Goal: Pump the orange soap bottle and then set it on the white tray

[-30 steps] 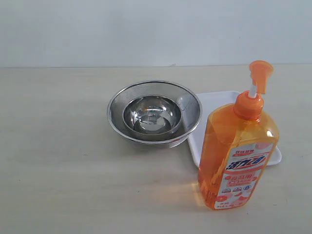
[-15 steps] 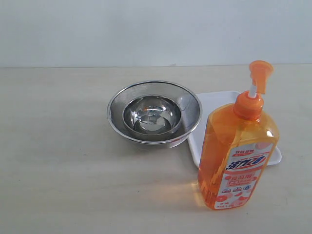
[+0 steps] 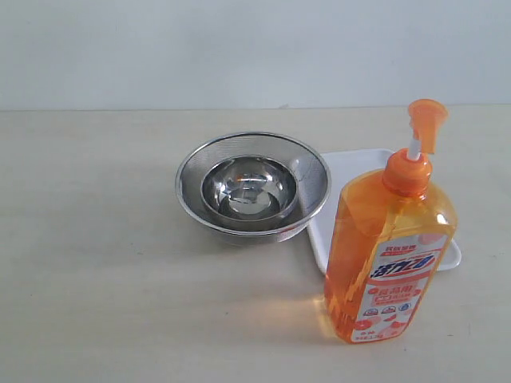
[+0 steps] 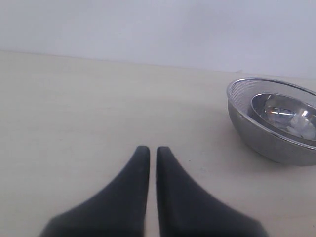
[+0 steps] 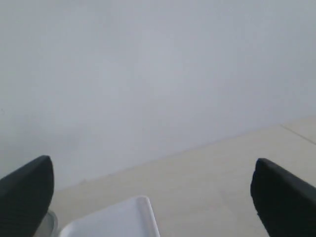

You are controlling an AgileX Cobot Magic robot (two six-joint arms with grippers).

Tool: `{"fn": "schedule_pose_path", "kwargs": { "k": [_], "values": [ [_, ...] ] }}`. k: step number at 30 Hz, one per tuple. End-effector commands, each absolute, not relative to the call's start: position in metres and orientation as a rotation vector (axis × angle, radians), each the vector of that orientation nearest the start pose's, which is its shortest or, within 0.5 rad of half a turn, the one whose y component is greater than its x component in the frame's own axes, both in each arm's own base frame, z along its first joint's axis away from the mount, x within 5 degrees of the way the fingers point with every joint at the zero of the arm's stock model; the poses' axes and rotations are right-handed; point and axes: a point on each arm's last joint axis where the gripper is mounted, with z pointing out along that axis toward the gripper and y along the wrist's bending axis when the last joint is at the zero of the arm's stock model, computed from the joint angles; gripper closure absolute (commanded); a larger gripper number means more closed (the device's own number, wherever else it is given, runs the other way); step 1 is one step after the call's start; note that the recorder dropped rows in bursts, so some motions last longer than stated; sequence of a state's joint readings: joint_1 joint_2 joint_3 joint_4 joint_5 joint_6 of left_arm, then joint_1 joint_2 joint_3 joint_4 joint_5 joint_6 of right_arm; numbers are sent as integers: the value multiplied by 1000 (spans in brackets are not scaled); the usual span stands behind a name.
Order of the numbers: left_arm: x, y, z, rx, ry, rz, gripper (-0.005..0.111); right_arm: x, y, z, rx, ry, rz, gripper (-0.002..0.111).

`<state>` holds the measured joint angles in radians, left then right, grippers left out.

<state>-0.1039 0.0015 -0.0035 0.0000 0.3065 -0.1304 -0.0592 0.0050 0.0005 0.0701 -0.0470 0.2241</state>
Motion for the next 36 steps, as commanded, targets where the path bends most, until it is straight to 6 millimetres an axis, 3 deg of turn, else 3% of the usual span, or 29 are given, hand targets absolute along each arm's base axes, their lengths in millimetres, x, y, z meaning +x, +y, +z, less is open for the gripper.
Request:
{"fn": "schedule_pose_path", "kwargs": {
  "k": [1,17,19,21,22,23,36],
  "values": [
    [54,-6,187,-22,1781,-180,102,54,-5,226,294,1314,235,3],
    [54,-6,187,-22,1781,-180,102,56,-4,215,243,1465,163,5],
    [54,-6,187,-22,1781,-180,102,56,-3,209,247,1509,164,23],
    [54,-6,187,-22,1781,-180,102,56,-3,205,240,1555,155,63],
    [54,-6,187,-22,1781,-180,102,56,-3,204,222,1571,137,91],
    [54,-6,187,-22,1781,-180,102,56,-3,204,220,1571,135,109],
    [54,-6,187,-22,1781,-180,102,56,-2,203,234,1584,150,107]
  ]
}}
